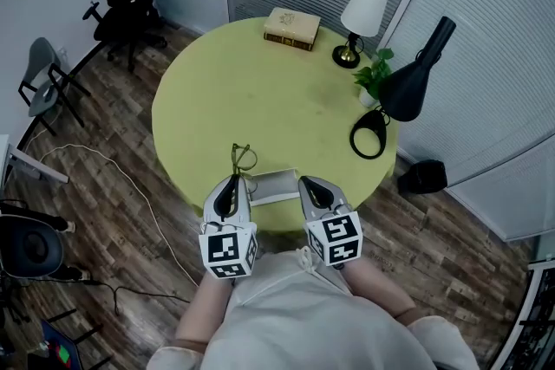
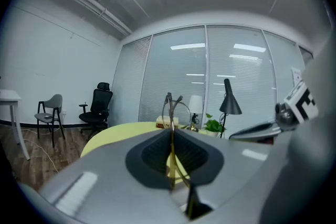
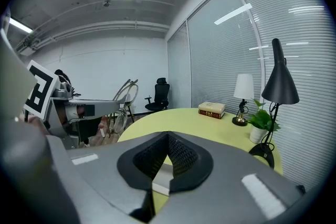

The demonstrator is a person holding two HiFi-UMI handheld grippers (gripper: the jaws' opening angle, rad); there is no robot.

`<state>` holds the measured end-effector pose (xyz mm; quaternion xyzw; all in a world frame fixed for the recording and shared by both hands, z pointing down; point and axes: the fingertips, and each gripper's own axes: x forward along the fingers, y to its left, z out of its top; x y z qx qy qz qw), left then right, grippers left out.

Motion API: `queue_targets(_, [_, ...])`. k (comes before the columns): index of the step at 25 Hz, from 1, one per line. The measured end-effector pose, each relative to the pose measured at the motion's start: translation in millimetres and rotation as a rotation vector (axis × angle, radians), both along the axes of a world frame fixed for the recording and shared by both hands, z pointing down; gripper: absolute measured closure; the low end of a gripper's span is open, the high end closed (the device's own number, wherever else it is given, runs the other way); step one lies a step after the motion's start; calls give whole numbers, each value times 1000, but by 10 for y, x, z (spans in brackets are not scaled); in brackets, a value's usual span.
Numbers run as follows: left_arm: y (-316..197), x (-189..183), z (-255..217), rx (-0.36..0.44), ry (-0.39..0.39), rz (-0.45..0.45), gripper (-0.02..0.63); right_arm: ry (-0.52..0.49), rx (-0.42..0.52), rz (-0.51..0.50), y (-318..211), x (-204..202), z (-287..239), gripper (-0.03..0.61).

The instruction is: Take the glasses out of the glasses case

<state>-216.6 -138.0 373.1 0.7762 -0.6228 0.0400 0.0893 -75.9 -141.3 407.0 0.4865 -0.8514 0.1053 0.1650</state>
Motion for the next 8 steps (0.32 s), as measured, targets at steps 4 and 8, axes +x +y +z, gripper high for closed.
queue_targets(4, [-33, 30, 54, -19, -4, 19, 598, 1, -3, 1, -5, -10, 16, 580])
queue_targets(8, [-65, 78, 116, -34, 4, 41, 598, 4, -4, 1, -30, -17, 38, 580])
